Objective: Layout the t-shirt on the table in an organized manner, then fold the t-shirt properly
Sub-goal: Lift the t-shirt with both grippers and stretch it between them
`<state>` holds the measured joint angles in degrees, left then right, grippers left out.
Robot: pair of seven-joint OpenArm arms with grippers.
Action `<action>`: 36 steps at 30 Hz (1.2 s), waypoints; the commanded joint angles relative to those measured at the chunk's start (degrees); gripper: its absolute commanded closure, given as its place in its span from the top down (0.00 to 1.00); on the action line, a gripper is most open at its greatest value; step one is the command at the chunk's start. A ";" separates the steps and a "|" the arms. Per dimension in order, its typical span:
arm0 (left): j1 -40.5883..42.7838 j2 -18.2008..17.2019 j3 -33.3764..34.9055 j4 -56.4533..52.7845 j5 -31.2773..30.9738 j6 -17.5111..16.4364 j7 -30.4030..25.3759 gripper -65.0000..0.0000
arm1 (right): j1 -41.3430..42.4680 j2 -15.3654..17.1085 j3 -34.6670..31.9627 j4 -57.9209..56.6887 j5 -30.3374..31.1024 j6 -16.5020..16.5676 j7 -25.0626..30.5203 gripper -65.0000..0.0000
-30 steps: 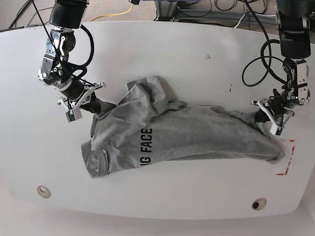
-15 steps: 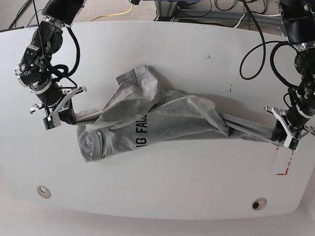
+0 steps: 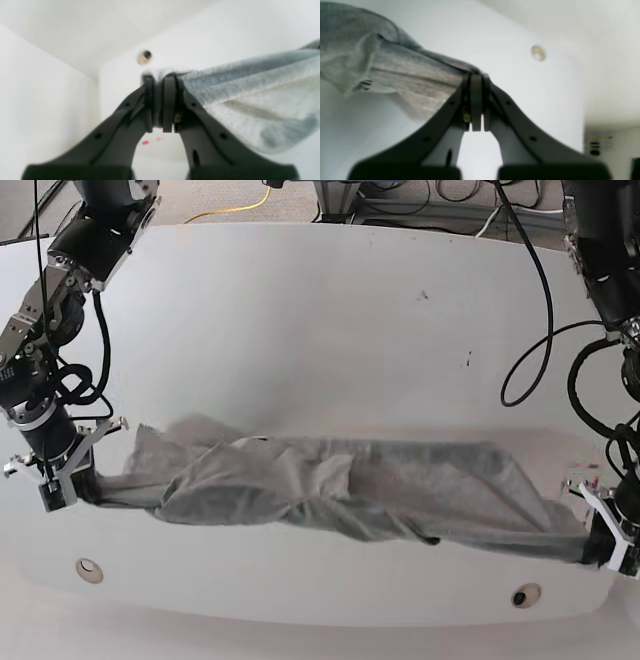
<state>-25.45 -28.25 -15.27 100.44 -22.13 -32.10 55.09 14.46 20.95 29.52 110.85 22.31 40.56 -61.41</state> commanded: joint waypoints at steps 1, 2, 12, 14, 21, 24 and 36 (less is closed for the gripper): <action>-6.15 -0.80 -0.43 0.52 0.55 0.76 1.04 0.00 | 5.01 2.65 0.15 0.14 -0.37 -0.56 0.00 0.00; -8.53 -0.10 0.01 0.52 0.55 0.76 2.10 0.00 | 6.95 3.27 0.15 -0.56 -0.11 -0.56 -1.05 0.00; -15.82 1.13 4.50 -4.14 0.90 0.84 8.43 0.00 | 18.82 7.31 -4.33 -15.68 -0.46 -0.56 -6.42 0.00; -13.45 1.04 5.64 -5.19 0.90 0.84 8.43 0.00 | 18.11 7.40 -6.09 -19.29 -0.46 -0.56 -6.42 0.00; -3.25 -0.19 3.62 -1.06 0.90 0.84 8.60 0.00 | 9.23 7.67 -6.79 -16.74 -0.02 -0.56 -6.42 0.00; -0.70 -1.07 3.09 1.93 0.90 0.84 8.69 0.00 | 6.68 7.75 -6.79 -13.57 -0.02 -0.56 -6.59 0.00; 2.02 -2.39 3.18 3.25 0.64 0.84 8.69 0.00 | 3.34 7.49 -6.62 -11.46 0.16 -0.56 -6.68 0.00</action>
<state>-20.80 -29.54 -11.57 102.39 -22.17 -31.64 65.04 15.42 26.83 22.39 96.82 23.14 40.51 -69.12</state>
